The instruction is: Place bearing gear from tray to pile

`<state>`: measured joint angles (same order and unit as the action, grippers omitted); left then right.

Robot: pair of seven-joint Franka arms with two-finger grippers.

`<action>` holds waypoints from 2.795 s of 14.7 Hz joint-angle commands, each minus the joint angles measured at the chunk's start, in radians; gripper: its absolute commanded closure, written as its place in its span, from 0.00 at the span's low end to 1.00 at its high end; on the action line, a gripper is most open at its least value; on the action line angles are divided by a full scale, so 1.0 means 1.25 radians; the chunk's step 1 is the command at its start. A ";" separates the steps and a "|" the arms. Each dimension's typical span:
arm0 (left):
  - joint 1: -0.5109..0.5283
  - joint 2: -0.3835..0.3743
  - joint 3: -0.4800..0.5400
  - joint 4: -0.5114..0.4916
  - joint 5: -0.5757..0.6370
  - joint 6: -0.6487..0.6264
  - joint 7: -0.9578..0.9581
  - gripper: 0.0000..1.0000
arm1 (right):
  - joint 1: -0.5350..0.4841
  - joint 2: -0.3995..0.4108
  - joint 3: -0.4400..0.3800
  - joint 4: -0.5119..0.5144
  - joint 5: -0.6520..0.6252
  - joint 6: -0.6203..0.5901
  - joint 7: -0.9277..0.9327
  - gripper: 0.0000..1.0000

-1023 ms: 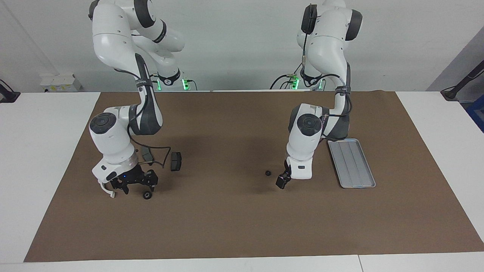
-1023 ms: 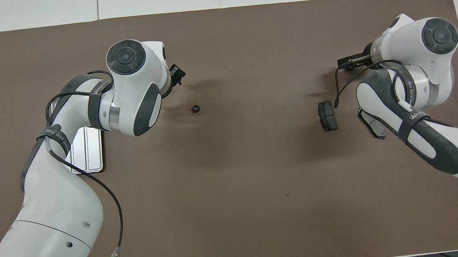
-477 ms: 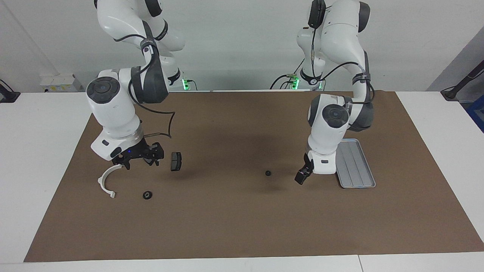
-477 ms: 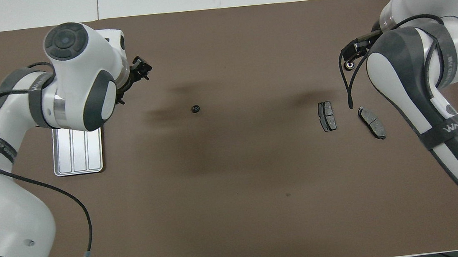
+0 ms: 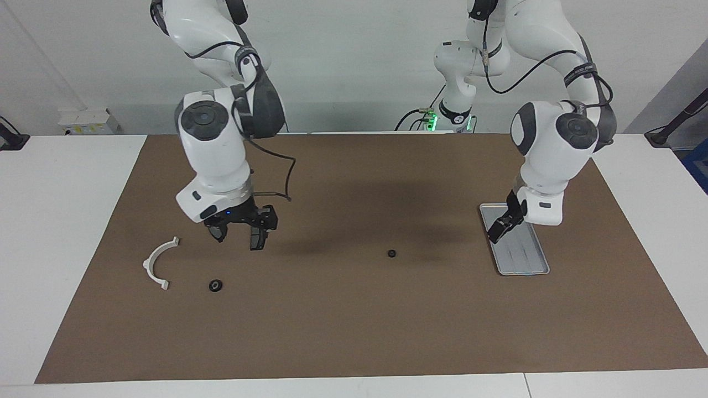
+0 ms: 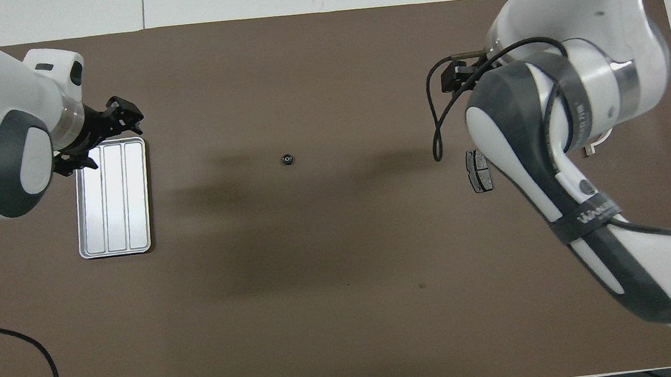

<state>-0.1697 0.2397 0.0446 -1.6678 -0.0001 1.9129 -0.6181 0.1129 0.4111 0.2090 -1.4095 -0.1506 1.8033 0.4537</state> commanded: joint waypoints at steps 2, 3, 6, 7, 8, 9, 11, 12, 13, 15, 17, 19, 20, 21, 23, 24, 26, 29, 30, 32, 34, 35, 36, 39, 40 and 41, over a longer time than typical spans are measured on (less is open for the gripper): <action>0.040 -0.089 -0.007 -0.033 0.003 -0.086 0.102 0.00 | 0.065 0.047 0.002 0.027 -0.008 0.000 0.128 0.00; 0.040 -0.103 -0.006 -0.033 0.003 -0.099 0.113 0.00 | 0.087 0.056 0.002 0.027 -0.010 0.009 0.146 0.00; 0.040 -0.149 -0.005 -0.038 0.003 -0.156 0.126 0.00 | 0.156 0.086 0.002 0.027 -0.013 0.058 0.194 0.00; 0.042 -0.165 -0.004 -0.035 0.003 -0.175 0.152 0.00 | 0.182 0.093 0.001 0.027 -0.016 0.062 0.211 0.00; 0.060 -0.177 -0.004 -0.030 0.003 -0.196 0.186 0.00 | 0.197 0.099 0.001 0.027 -0.016 0.083 0.230 0.00; 0.067 -0.182 -0.004 -0.029 0.003 -0.206 0.214 0.00 | 0.207 0.109 0.001 0.026 -0.016 0.101 0.238 0.00; 0.115 -0.184 -0.023 -0.030 0.001 -0.212 0.250 0.00 | 0.241 0.130 0.000 0.027 -0.018 0.127 0.258 0.00; 0.123 -0.186 -0.033 -0.035 -0.001 -0.207 0.258 0.00 | 0.256 0.142 -0.003 0.030 -0.018 0.149 0.275 0.00; 0.126 -0.184 -0.034 -0.035 -0.001 -0.209 0.259 0.00 | 0.264 0.156 -0.004 0.035 -0.021 0.159 0.290 0.00; 0.126 -0.188 -0.034 -0.035 -0.001 -0.210 0.260 0.00 | 0.286 0.194 -0.005 0.082 -0.043 0.158 0.317 0.00; 0.125 -0.184 -0.037 -0.029 -0.001 -0.204 0.254 0.00 | 0.306 0.232 -0.005 0.120 -0.065 0.153 0.345 0.00; 0.122 -0.183 -0.037 -0.027 -0.001 -0.202 0.250 0.00 | 0.321 0.272 -0.006 0.157 -0.081 0.155 0.354 0.00; 0.122 -0.187 -0.033 -0.033 -0.001 -0.202 0.259 0.00 | 0.333 0.293 -0.008 0.181 -0.093 0.153 0.356 0.00; 0.124 -0.186 -0.034 -0.032 -0.001 -0.199 0.260 0.00 | 0.346 0.310 -0.019 0.198 -0.106 0.153 0.357 0.00; 0.124 -0.183 -0.037 -0.027 -0.005 -0.202 0.264 0.00 | 0.365 0.343 -0.036 0.235 -0.109 0.154 0.357 0.01; 0.122 -0.183 -0.034 -0.024 -0.007 -0.205 0.271 0.00 | 0.366 0.358 -0.036 0.246 -0.110 0.159 0.359 0.01; 0.122 -0.188 -0.034 -0.024 -0.010 -0.212 0.303 0.00 | 0.383 0.382 -0.040 0.270 -0.110 0.162 0.357 0.01; 0.112 -0.193 -0.031 -0.029 -0.012 -0.211 0.305 0.00 | 0.386 0.394 -0.040 0.275 -0.110 0.165 0.359 0.03; 0.112 -0.194 -0.031 -0.030 -0.012 -0.211 0.307 0.00 | 0.386 0.396 -0.040 0.275 -0.109 0.170 0.360 0.04; 0.111 -0.192 -0.034 -0.029 -0.013 -0.215 0.307 0.00 | 0.386 0.398 -0.040 0.275 -0.110 0.177 0.361 0.06; 0.111 -0.192 -0.034 -0.025 -0.013 -0.218 0.307 0.00 | 0.383 0.399 -0.042 0.275 -0.110 0.191 0.359 0.10; 0.111 -0.192 -0.034 -0.027 -0.013 -0.220 0.307 0.00 | 0.383 0.399 -0.047 0.275 -0.110 0.194 0.359 0.10; 0.111 -0.192 -0.034 -0.027 -0.013 -0.220 0.307 0.00 | 0.383 0.407 -0.049 0.281 -0.109 0.203 0.359 0.10; 0.111 -0.192 -0.034 -0.027 -0.012 -0.220 0.305 0.00 | 0.385 0.437 -0.051 0.310 -0.109 0.223 0.367 0.10; 0.111 -0.192 -0.034 -0.027 -0.012 -0.218 0.305 0.00 | 0.386 0.442 -0.051 0.312 -0.109 0.223 0.375 0.10; 0.111 -0.192 -0.037 -0.027 -0.012 -0.218 0.305 0.00 | 0.398 0.448 -0.052 0.312 -0.110 0.223 0.382 0.10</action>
<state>-0.0307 0.0247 -0.0003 -1.6829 -0.0067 1.6520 -0.2512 0.5911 0.9240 0.1446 -1.0715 -0.2620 2.0724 0.8851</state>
